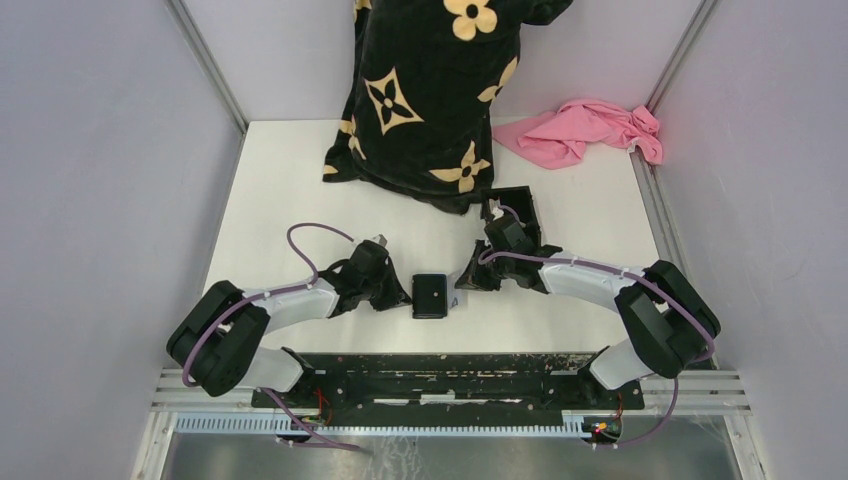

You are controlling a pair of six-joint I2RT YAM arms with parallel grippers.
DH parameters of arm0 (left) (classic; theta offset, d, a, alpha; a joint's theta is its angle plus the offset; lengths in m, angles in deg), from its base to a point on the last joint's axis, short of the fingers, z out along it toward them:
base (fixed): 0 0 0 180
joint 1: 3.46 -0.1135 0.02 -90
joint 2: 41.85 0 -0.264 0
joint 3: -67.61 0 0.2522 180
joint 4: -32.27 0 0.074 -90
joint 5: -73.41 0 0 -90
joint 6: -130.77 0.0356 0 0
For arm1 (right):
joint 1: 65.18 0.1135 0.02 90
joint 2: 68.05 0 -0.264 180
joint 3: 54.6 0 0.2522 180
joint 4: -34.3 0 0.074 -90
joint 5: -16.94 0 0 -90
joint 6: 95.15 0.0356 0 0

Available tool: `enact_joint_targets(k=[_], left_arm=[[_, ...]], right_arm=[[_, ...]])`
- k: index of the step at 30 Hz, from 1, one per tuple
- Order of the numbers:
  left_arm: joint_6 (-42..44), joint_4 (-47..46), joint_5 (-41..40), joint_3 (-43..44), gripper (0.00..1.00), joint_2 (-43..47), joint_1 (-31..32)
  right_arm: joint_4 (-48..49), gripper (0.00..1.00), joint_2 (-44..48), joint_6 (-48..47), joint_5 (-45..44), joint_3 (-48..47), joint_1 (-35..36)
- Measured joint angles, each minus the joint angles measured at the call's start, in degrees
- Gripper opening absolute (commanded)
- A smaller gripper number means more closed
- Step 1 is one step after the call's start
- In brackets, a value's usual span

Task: Put the credit cards into the card holder
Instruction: Open the card holder at the center of the board.

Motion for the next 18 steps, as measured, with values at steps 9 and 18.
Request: enact_joint_targets(k=[9, 18], left_arm=[[0.0, -0.02, -0.09, 0.0, 0.03, -0.11, 0.09], [-0.02, -0.02, -0.17, -0.02, 0.03, -0.07, 0.11]], right_arm=[[4.52, 0.01, -0.09, 1.42, 3.15, 2.51, -1.11], [9.18, 0.01, -0.39, 2.84, 5.27, 4.87, -1.62]])
